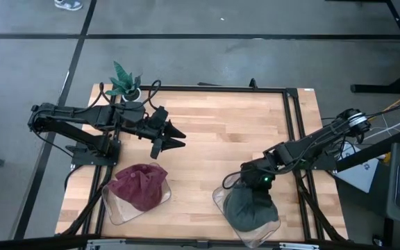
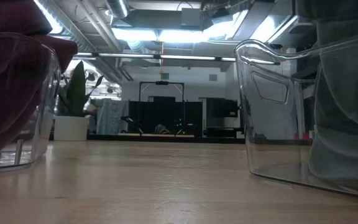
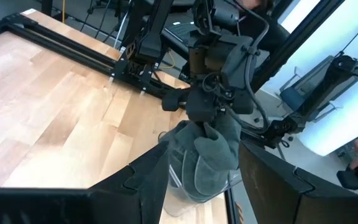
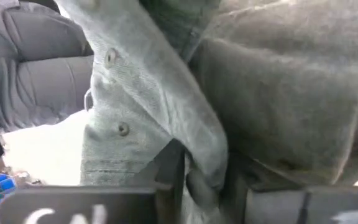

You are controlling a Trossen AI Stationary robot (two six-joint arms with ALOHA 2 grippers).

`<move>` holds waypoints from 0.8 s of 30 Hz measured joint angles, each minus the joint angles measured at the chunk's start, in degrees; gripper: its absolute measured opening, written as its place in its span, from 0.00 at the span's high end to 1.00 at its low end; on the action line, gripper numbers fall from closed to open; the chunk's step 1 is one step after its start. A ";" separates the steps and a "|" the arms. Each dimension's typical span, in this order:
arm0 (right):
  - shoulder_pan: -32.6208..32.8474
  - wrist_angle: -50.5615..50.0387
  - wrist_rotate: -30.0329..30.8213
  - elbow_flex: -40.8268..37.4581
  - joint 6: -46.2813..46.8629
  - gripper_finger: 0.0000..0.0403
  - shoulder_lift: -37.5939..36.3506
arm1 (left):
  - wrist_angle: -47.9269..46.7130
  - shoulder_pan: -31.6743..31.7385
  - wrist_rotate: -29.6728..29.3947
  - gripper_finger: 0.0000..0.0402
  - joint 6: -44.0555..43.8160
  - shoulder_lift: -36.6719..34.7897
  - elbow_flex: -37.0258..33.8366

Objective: Pick & Place hat
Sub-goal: Put the black cap into the right transparent bin

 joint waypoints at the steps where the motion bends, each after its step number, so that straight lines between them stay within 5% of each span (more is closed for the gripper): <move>1: 0.03 -0.03 -0.06 0.00 1.09 0.81 -0.22 | -0.01 -0.01 0.00 0.54 0.04 0.00 -0.01; 15: -2.15 -8.06 -4.34 0.00 2.22 0.43 -0.54 | 0.06 0.01 0.00 0.54 1.02 0.00 0.01; 24: -5.37 -11.60 -4.90 0.00 -3.37 0.39 -5.52 | 0.06 -0.01 0.00 0.54 1.03 0.00 0.01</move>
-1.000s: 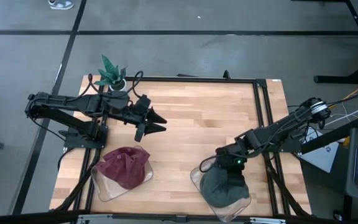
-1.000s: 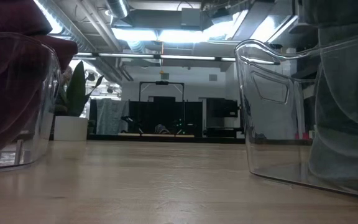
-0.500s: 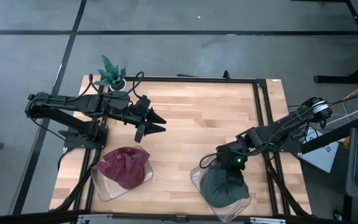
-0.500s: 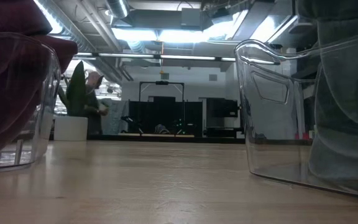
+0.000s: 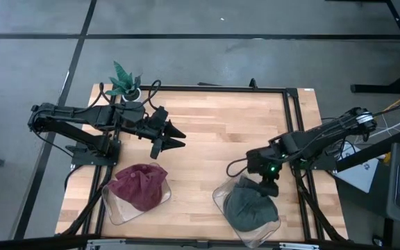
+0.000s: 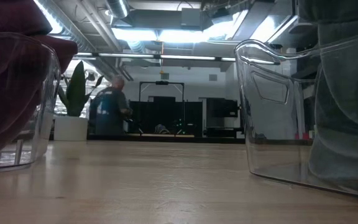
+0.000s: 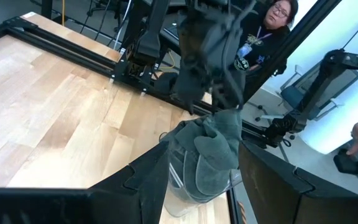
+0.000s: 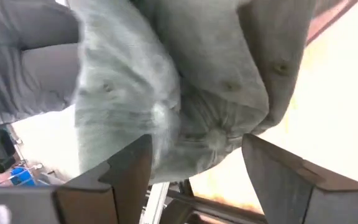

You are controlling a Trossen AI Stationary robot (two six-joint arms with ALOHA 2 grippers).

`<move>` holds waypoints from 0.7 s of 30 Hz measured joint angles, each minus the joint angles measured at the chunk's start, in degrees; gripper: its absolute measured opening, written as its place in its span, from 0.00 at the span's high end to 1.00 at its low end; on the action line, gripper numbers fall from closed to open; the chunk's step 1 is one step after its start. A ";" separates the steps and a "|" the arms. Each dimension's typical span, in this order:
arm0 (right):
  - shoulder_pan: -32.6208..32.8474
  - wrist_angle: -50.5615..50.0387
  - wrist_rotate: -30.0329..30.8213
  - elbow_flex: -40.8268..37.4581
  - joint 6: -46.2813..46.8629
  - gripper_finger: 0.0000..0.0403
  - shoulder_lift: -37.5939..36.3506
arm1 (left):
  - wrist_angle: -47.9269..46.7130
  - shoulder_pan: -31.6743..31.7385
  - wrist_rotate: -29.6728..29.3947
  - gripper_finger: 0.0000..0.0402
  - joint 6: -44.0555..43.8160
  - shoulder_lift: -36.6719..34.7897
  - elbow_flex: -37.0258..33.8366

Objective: Pick & Place hat
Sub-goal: Put the black cap into the right transparent bin, then return to Home Position

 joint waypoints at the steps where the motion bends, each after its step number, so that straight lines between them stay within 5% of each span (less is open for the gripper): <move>1: -0.18 0.08 0.47 0.00 -0.46 0.39 -1.22 | 0.00 0.02 0.00 0.54 -0.01 0.00 0.00; 12: -1.77 -0.38 18.81 0.00 -2.60 0.38 -18.88 | 0.28 0.02 -0.02 0.54 -0.04 0.00 -0.01; 21: -2.38 0.53 34.40 0.00 9.00 0.38 -26.36 | 0.52 0.02 -0.01 0.54 -0.04 0.00 -0.01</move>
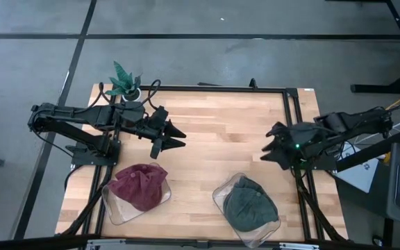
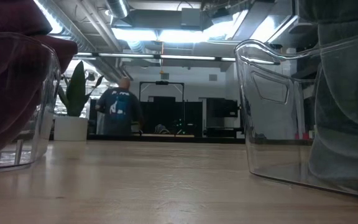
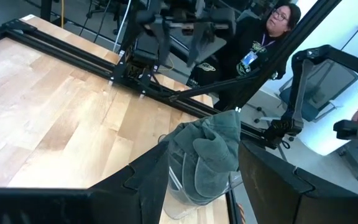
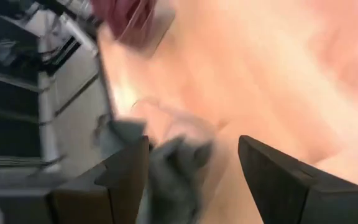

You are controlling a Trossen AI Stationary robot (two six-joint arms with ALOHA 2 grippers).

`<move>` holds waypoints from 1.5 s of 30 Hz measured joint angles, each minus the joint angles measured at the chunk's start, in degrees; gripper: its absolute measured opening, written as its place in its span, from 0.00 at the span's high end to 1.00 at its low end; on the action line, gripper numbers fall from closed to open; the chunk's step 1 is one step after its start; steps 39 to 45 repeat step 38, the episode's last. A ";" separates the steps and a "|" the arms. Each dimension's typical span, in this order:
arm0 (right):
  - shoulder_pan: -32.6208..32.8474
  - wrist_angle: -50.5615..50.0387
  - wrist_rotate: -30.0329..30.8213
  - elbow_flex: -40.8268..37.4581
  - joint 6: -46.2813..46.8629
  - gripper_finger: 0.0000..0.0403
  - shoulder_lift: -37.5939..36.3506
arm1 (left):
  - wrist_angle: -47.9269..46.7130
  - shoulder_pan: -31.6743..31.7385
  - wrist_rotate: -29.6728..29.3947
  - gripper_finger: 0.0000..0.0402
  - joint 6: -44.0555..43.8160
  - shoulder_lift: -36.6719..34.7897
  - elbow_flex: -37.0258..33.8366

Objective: Pick & Place hat
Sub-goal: Return to Home Position

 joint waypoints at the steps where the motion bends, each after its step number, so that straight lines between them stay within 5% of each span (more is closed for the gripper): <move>1: -0.02 0.34 2.32 0.00 -3.02 0.38 -0.13 | 0.00 0.00 0.00 0.54 0.00 0.00 -0.01; 9: -0.05 1.36 15.13 -2.23 -24.04 0.38 -9.52 | 4.42 0.11 2.94 0.54 6.02 -0.02 -0.01; 17: -0.04 20.99 11.74 -13.53 -40.22 0.38 -28.46 | 6.94 2.09 6.88 0.54 6.93 -0.02 0.01; 24: -0.02 41.14 8.17 -27.16 -49.82 0.38 -38.08 | 9.63 5.52 9.07 0.54 6.03 -0.02 0.00; 38: -0.31 55.05 4.95 -42.46 -54.28 0.38 -46.56 | 12.66 11.93 15.03 0.54 -0.23 -0.02 0.01; 45: -0.31 55.05 4.95 -42.46 -54.28 0.38 -46.56 | 12.66 11.93 15.03 0.54 -0.23 -0.02 0.01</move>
